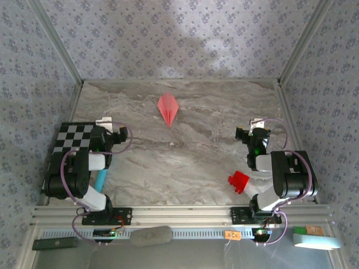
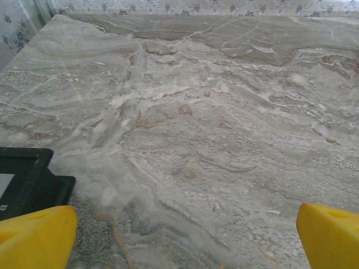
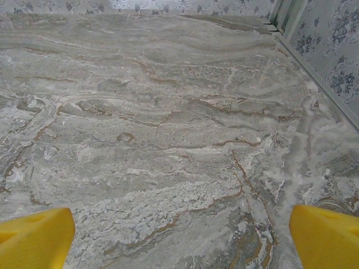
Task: Fold a paper plane with a square sheet of paper (pick it up from the middle)
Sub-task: Reset both arms
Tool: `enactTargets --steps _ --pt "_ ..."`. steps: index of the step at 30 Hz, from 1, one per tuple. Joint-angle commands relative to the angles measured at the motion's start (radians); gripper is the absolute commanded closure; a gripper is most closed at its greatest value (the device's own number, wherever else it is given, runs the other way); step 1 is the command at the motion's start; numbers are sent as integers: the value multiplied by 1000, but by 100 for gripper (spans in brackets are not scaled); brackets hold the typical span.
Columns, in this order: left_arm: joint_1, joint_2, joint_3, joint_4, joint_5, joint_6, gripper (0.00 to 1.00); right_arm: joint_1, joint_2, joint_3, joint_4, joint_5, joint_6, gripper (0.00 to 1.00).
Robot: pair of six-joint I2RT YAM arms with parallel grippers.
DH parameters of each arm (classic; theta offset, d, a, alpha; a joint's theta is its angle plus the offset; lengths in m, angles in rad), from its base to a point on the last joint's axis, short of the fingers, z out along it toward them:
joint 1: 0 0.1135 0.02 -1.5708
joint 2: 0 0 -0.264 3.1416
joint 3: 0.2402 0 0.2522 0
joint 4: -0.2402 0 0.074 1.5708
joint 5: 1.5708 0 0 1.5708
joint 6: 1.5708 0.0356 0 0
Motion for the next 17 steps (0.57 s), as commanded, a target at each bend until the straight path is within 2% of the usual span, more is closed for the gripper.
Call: enactTargets --steps 1,17 --pt "-1 4 19 -9 -21 12 0 -6 3 19 -7 -10 9 0" --pt "2 7 21 -13 -15 11 0 -6 1 18 -7 -11 8 0"
